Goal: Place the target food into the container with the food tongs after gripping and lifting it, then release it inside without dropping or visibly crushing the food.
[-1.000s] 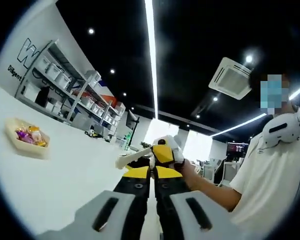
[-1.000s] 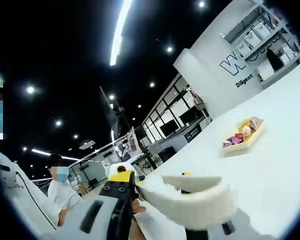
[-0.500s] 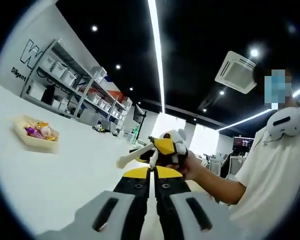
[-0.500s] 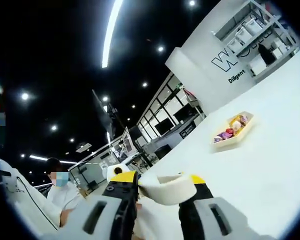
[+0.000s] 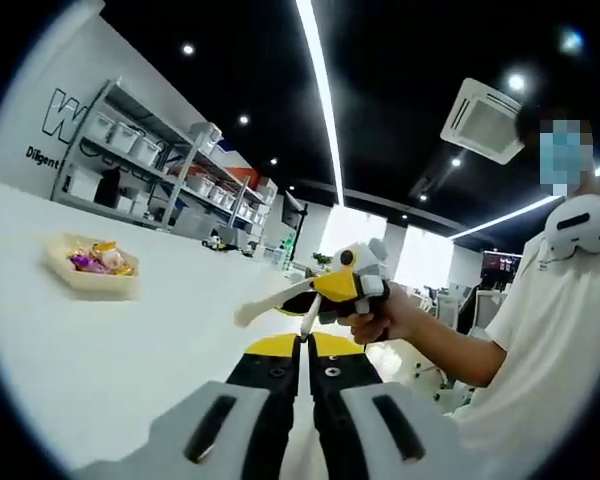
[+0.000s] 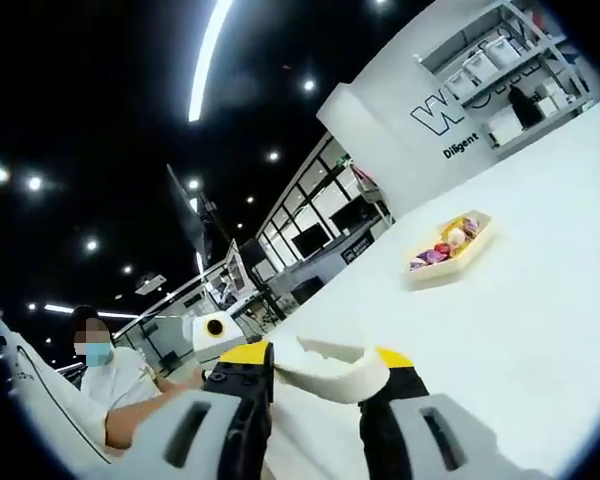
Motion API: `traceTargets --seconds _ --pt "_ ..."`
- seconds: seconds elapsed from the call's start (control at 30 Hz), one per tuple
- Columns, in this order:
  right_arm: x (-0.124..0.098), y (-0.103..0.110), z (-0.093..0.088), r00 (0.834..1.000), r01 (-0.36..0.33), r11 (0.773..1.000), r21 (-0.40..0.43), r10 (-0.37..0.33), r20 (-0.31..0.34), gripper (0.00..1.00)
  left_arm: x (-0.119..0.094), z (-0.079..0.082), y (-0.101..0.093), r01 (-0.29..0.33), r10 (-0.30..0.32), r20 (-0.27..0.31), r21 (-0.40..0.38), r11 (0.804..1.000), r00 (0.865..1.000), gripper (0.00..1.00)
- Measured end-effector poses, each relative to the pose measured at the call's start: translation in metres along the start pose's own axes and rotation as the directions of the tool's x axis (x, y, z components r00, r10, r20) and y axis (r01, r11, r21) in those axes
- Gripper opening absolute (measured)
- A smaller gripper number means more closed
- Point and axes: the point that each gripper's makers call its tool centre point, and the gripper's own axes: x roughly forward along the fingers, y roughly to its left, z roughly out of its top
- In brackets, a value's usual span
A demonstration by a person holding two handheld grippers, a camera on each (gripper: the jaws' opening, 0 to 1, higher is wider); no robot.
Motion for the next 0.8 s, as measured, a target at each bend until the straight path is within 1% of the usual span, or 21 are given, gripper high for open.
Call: traceTargets --seconds 0.07,0.27,0.53,0.6,0.7,0.8 --pt "0.000 -0.004 -0.003 1.000 0.014 1.000 -0.002 -0.014 -0.013 0.29 -0.001 -0.002 0.003 -0.014 0.014 -0.016 0.014 1.000 1.000 0.03" --pt "-0.002 -0.011 -0.009 0.999 0.034 0.999 0.001 -0.034 -0.031 0.29 -0.004 -0.011 0.004 -0.023 0.026 -0.065 0.043 0.999 0.998 0.02" --pt "0.001 -0.018 -0.023 0.995 0.056 0.998 0.013 -0.055 -0.080 0.28 -0.012 -0.024 0.011 -0.036 0.039 -0.107 0.036 0.999 0.994 0.02" --pt "0.003 -0.020 -0.030 0.992 0.071 0.997 0.033 -0.067 -0.102 0.28 -0.014 -0.029 0.013 -0.044 0.048 -0.128 0.034 0.998 0.991 0.03" --pt "0.007 -0.023 -0.039 0.989 0.081 0.996 0.032 -0.077 -0.126 0.28 -0.019 -0.037 0.021 -0.063 0.068 -0.172 0.036 0.997 0.983 0.03" --pt "0.011 -0.026 -0.043 0.988 0.094 0.995 0.043 -0.088 -0.129 0.28 -0.022 -0.039 0.023 -0.077 0.083 -0.185 0.041 0.996 0.979 0.03"
